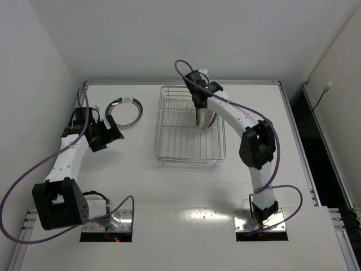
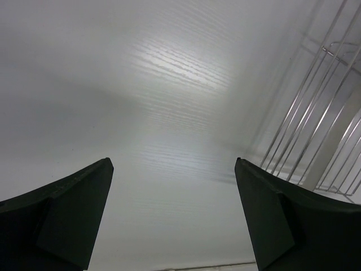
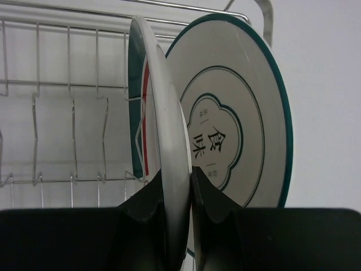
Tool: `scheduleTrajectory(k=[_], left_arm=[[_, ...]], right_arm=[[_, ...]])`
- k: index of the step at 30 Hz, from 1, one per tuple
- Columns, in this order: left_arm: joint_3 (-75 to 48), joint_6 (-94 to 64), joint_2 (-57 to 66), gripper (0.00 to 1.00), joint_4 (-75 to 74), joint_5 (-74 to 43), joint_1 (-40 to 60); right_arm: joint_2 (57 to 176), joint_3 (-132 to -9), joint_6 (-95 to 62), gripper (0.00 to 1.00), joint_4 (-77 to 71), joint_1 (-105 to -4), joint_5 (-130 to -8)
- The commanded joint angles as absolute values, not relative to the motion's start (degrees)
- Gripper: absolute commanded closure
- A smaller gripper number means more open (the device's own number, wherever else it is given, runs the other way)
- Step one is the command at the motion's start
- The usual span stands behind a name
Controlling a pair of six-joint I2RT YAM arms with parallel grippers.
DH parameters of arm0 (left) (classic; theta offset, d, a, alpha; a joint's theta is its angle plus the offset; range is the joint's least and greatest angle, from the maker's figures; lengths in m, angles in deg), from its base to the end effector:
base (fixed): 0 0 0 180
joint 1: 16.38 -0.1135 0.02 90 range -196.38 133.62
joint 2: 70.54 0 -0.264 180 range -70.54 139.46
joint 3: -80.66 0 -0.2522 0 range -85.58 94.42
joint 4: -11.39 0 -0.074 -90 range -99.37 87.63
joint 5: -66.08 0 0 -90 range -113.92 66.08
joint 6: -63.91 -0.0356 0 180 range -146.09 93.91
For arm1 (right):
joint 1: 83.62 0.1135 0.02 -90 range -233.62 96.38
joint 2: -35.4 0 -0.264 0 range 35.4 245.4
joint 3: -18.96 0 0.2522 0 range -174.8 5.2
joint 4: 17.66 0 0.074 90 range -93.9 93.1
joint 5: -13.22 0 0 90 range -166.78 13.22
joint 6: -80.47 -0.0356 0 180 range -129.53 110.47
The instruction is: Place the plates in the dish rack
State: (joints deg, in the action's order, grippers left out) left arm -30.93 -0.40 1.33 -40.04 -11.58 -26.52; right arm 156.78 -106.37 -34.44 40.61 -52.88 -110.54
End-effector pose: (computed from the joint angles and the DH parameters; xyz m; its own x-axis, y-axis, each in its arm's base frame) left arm 0.2496 0.0369 0.2602 -0.7036 -0.5560 -0.4425 -0.3950 0.8237 -0.4069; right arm 0.4136 0.2230 0.2721 -0.6949 -0.0058 -0.7191 0.1613 0.9732 -0.1637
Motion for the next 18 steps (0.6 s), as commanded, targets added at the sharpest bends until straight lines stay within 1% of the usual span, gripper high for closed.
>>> scheduleTrajectory(k=[1, 5, 6, 9, 13, 15, 16, 18], left_arm=[[-32.2, -2.5, 1.1, 0.12, -39.2, -10.9, -27.6], [-34.2, -3.2, 1.1, 0.12, -38.6, -11.5, -28.9], [-34.3, -3.2, 1.1, 0.12, -37.9, -10.1, -28.9], [-35.5, -3.2, 1.1, 0.12, -37.3, -10.1, -28.9], [-35.5, -3.2, 1.6, 0.12, -36.7, -10.1, -28.9], [-35.5, -3.2, 1.6, 0.12, -36.2, -10.1, -28.9], [-35.5, -3.2, 1.6, 0.12, -36.2, -10.1, -28.9], [-36.1, -3.2, 1.6, 0.12, -35.7, -9.6, -28.9]], right_arm=[[156.5, -107.7, -37.5, 1.0, 40.4, -54.0, -108.4], [155.8, -104.8, -38.1, 1.0, 39.8, -54.0, -107.4], [155.3, -104.2, -38.1, 0.99, 39.8, -54.0, -107.4], [154.2, -104.8, -38.1, 0.91, 40.6, -55.1, -103.3], [152.5, -104.8, -38.1, 0.82, 41.2, -56.8, -97.0], [150.9, -105.4, -37.6, 0.77, 41.8, -56.8, -95.9], [150.9, -105.9, -37.0, 0.72, 42.4, -57.5, -95.2], [149.3, -107.4, -36.4, 0.67, 43.3, -57.5, -94.7]])
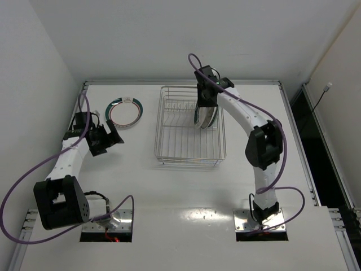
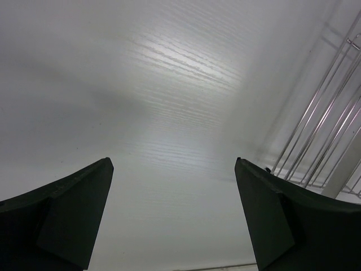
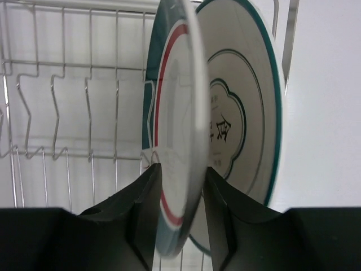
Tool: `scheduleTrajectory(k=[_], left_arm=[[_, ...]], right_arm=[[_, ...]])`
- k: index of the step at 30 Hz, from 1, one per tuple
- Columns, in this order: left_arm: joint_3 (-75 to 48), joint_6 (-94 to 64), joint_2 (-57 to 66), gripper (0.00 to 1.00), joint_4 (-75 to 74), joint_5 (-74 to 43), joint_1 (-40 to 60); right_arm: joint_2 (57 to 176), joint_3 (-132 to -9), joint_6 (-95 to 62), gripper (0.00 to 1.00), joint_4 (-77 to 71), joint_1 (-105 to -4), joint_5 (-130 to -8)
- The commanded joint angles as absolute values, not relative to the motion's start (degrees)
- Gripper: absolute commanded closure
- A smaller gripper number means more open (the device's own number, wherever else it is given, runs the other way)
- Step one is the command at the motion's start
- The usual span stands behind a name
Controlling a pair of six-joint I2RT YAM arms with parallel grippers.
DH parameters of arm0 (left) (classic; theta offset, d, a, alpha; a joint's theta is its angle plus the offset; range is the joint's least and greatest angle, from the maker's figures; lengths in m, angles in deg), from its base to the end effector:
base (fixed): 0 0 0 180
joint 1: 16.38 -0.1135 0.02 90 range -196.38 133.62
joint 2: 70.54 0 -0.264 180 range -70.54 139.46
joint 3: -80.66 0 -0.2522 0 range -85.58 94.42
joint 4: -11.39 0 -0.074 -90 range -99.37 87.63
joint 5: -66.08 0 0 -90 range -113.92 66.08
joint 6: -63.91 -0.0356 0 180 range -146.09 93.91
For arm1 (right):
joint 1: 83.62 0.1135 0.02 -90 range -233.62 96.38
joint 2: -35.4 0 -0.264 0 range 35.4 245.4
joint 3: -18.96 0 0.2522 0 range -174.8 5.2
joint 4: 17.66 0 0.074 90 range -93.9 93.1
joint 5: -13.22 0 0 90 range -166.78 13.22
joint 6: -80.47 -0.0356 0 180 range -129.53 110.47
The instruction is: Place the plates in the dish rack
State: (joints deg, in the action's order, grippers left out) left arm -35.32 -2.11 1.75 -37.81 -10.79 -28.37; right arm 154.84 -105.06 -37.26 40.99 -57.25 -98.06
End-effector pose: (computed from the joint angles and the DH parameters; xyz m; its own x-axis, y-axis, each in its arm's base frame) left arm 0.2440 0.0435 0.2371 -0.7199 -0.5575 -0.4135 -0.4109 0.8224 -0.3935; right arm 0.4215 0.1945 0.2768 -0.7460 0.1141 -0.6561 0.1401 0.9901 0.0129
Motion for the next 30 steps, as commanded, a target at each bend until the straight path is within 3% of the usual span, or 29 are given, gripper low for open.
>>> scheduleTrajectory(k=[1, 12, 17, 22, 30], left_arm=[[-36.1, -3.2, 1.6, 0.12, -35.2, -9.6, -28.9], [-36.1, 0.3, 2.1, 0.12, -28.5, -5.7, -28.9], [-36.6, 7.8, 5.6, 0.12, -18.3, -2.6, -29.5], [-43.1, 21.2, 12.3, 0.12, 1.7, -0.3, -31.5], [-42.4, 27.9, 23.3, 0.12, 13.5, -6.4, -31.5]], right_arm=[[149.3, -108.1, -35.7, 0.67, 44.4, -57.5, -94.7], [140.8, -113.5, -33.4, 0.66, 47.4, -58.6, -93.1], [132.8, -106.2, -33.3, 0.66, 43.0, -59.1, -87.1], [122.8, -94.4, -34.5, 0.66, 38.5, -59.1, -82.0], [111.7, -80.9, -37.3, 0.66, 35.5, -59.6, -77.0]])
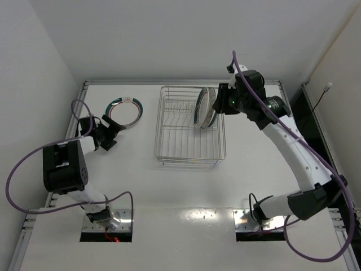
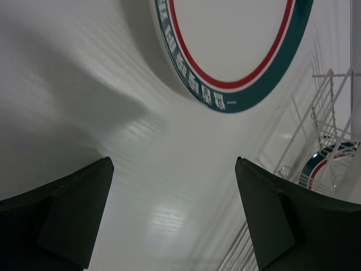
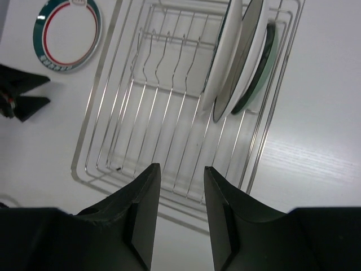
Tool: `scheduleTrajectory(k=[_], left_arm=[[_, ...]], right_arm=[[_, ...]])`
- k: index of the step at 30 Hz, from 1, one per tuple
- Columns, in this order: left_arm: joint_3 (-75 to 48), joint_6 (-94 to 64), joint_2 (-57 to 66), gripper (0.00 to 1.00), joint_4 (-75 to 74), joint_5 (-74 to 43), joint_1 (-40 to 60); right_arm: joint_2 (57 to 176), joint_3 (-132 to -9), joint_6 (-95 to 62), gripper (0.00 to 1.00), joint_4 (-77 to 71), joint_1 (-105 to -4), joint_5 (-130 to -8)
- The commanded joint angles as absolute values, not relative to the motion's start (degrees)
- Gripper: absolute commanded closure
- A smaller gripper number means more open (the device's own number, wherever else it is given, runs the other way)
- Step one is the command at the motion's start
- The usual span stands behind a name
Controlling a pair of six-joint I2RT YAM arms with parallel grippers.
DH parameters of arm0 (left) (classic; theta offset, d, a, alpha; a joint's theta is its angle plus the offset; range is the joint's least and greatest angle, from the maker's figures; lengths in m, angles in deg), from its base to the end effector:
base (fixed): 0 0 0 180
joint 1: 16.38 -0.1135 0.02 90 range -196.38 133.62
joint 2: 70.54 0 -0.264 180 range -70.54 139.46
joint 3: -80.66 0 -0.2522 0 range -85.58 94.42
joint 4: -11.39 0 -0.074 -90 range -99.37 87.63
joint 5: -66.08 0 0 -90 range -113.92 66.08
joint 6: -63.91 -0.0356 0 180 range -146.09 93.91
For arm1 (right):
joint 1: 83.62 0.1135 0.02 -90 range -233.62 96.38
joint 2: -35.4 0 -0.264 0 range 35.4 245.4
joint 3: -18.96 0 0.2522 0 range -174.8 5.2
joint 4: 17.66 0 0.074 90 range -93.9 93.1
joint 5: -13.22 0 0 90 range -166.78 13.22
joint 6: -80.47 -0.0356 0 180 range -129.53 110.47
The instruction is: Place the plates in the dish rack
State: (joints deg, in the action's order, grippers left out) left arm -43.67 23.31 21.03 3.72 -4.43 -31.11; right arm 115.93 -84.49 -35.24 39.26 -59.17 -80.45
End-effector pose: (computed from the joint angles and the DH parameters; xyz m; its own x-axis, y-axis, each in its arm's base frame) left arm 0.3023 0.0672 0.1554 -0.4293 -0.8530 -0.2969 -0.5100 0.5003 -0.6998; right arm 0.2737 0.1220 0.4109 -0.6169 0.1951 -0.7625 -0.1078 0.9387 0.3274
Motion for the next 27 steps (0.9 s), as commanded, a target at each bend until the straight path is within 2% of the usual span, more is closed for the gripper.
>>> scheduleTrajectory(k=[1, 8, 11, 12, 15, 16, 18, 20, 21, 27], left_arm=[[-41.7, 28.7, 24.0, 0.12, 14.1, -7.6, -31.5], [-38.7, 29.7, 29.3, 0.12, 17.1, -13.3, -30.4], [-35.7, 29.7, 32.7, 0.18, 17.1, -13.8, -29.8], [-34.7, 29.7, 33.8, 0.32, 17.1, -13.8, -29.8], [-30.7, 28.1, 37.7, 0.52, 15.7, -12.6, -29.8], [-29.9, 28.0, 38.3, 0.65, 15.1, -11.7, -29.8], [-29.3, 26.6, 38.9, 0.73, 14.6, -10.9, -29.8], [-29.3, 26.6, 38.9, 0.95, 13.9, -10.9, -29.8], [-29.3, 26.0, 38.2, 1.0, 13.4, -10.9, -29.8], [-28.1, 24.0, 27.1, 1.0, 8.8, -8.5, -30.4]], right_arm=[[110.6, -79.8, -37.3, 0.66, 34.8, -59.6, -76.1], [106.1, -79.2, -36.2, 0.65, 38.4, -59.1, -78.7], [104.7, -80.9, -34.7, 0.65, 39.4, -59.1, -80.2], [104.0, -81.8, -34.7, 0.63, 40.1, -59.1, -81.6], [103.4, -84.3, -32.6, 0.63, 42.3, -59.1, -83.3], [103.4, -85.4, -32.6, 0.63, 43.6, -59.1, -84.2], [102.9, -86.5, -31.4, 0.63, 44.8, -59.1, -84.9], [102.9, -87.3, -31.4, 0.62, 46.3, -59.1, -86.4], [102.4, -88.0, -30.8, 0.62, 46.3, -59.1, -86.4], [101.8, -88.0, -30.8, 0.62, 48.0, -59.1, -84.9]])
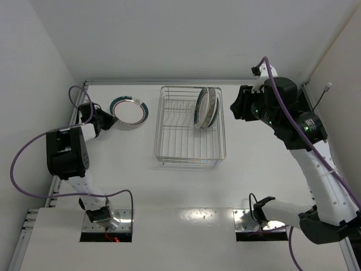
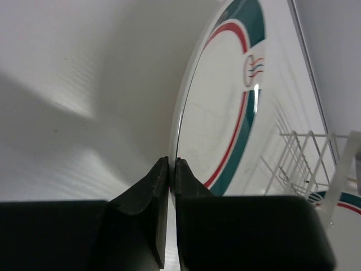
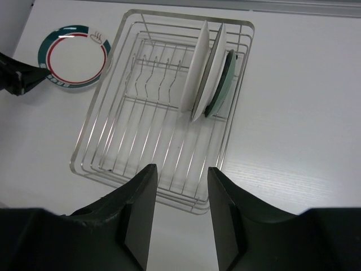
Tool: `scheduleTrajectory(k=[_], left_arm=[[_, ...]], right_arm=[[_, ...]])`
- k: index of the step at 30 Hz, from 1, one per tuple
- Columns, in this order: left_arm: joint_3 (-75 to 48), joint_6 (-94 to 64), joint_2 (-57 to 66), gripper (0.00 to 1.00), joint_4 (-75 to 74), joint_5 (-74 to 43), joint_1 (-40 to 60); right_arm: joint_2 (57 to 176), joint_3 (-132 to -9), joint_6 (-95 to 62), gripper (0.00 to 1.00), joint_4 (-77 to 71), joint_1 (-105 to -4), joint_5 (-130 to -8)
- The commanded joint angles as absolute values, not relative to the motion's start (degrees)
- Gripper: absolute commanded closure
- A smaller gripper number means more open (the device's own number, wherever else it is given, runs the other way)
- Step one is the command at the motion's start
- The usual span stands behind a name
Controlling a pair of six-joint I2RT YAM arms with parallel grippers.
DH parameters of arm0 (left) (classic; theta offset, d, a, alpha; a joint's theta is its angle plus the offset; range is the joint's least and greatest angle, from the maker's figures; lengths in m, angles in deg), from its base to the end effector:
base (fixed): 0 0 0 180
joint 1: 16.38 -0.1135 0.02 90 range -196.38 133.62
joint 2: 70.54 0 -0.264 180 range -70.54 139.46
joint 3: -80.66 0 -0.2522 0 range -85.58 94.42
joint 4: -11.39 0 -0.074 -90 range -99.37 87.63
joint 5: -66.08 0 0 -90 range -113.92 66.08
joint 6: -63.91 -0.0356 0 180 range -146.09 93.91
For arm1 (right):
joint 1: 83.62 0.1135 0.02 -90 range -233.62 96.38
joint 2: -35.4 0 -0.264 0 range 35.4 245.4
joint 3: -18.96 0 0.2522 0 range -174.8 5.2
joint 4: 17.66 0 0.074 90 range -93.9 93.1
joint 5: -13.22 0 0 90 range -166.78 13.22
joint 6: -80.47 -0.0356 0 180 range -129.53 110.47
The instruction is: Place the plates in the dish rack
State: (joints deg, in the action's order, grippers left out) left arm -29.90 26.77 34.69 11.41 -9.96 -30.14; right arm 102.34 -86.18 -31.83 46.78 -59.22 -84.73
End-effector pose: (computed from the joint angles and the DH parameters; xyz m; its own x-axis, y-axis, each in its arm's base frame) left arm 0.3731 0.0825 0.1573 -0.3103 -0.8725 -0.3775 -0.4772 0.4864 -0.7319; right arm 0.1958 0.0834 0.4641 -0.4849 0.1927 -0.8531 -0.1212 0.9512 0.2838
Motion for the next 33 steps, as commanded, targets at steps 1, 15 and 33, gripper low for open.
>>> scheduleTrajectory(k=[1, 15, 33], left_arm=[[-28.1, 24.0, 24.9, 1.0, 8.2, -7.9, -31.0], [-42.9, 40.7, -10.2, 1.0, 19.5, 19.7, -26.9], [-48.0, 47.9, -14.2, 1.0, 27.2, 11.6, -3.1]], right_arm=[[101.8, -87.2, -30.8, 0.62, 48.0, -59.1, -83.9], [100.1, -60.1, -45.6, 0.1, 10.9, -61.1, -47.5], [106.6, -48.9, -65.2, 0.39, -23.6, -63.0, -34.8]])
